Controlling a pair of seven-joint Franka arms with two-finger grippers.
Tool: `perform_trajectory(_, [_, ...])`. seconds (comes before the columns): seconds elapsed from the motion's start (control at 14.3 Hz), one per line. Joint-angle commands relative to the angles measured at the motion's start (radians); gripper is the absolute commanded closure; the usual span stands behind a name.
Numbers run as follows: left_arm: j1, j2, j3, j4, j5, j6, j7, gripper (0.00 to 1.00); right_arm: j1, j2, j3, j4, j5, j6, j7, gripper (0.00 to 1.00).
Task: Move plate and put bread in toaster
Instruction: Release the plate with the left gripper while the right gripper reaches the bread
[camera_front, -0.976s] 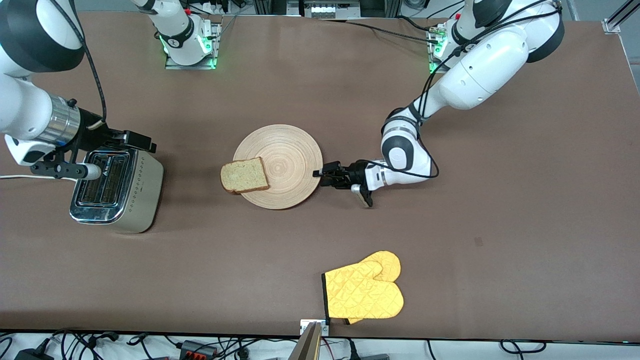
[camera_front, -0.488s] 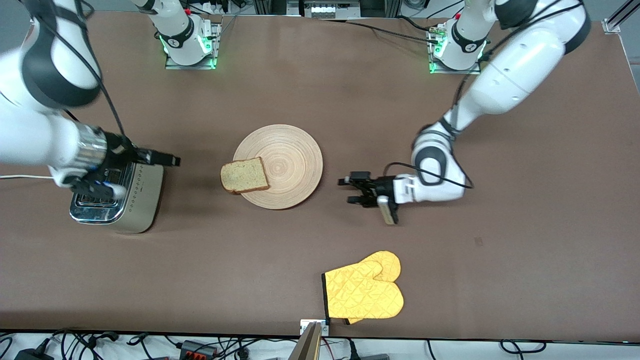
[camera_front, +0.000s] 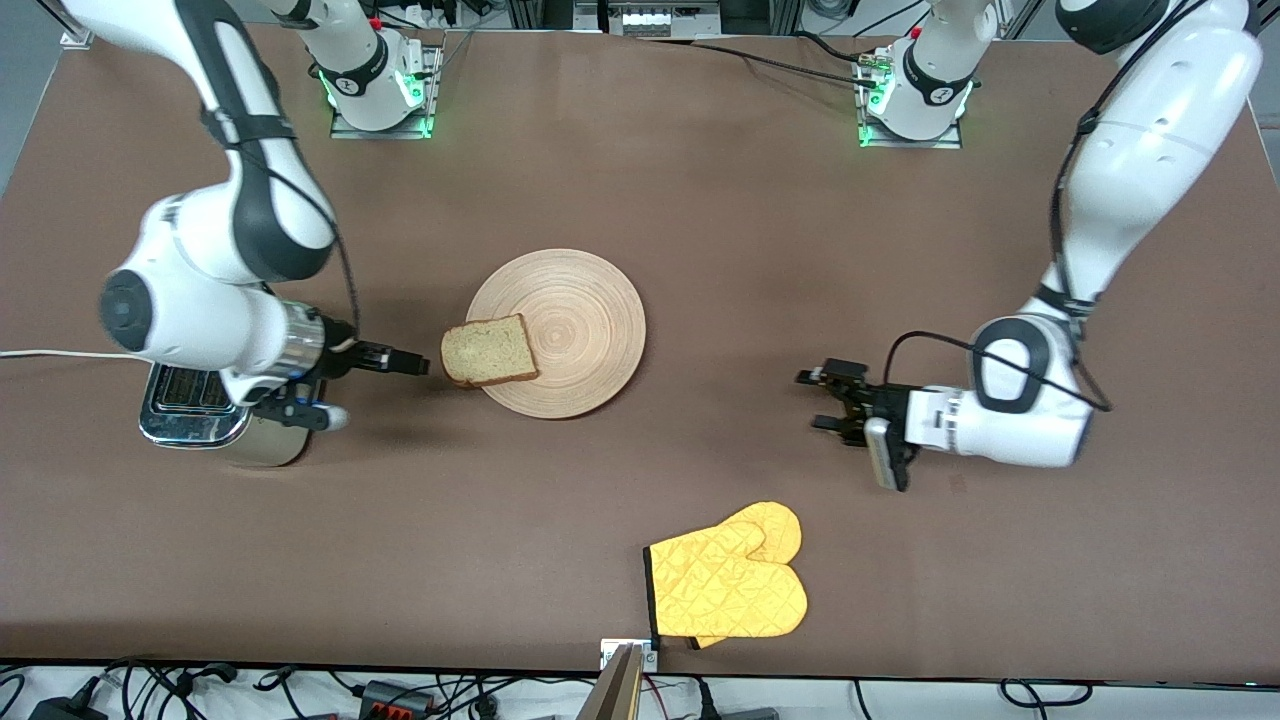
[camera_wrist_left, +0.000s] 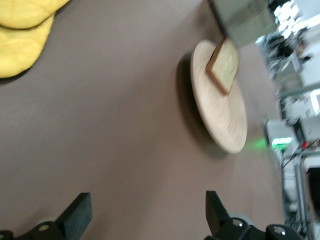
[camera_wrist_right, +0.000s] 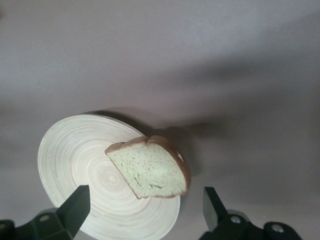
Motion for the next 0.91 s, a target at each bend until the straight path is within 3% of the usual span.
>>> perform_trajectory(0.0, [-0.02,-0.063,0.0,0.091,0.207,-0.152,-0.184,0.0,0.021,-0.08,-0.002,-0.172,0.019,0.162,-0.086,0.0])
perform_trajectory(0.35, [-0.02,-0.209,0.001,0.123,0.494,-0.318,-0.439,0.0,0.018,-0.1,0.013,-0.352,0.054,0.403,-0.25,0.0])
perform_trajectory(0.63, [0.0,-0.338,0.003,0.126,0.676,-0.383,-0.605,0.0,0.015,-0.074,0.012,-0.392,0.389,0.456,-0.498,0.0])
perform_trajectory(0.84, [0.03,-0.442,0.001,0.128,0.698,-0.41,-0.722,0.0,0.009,-0.023,0.01,-0.398,0.586,0.46,-0.757,0.0])
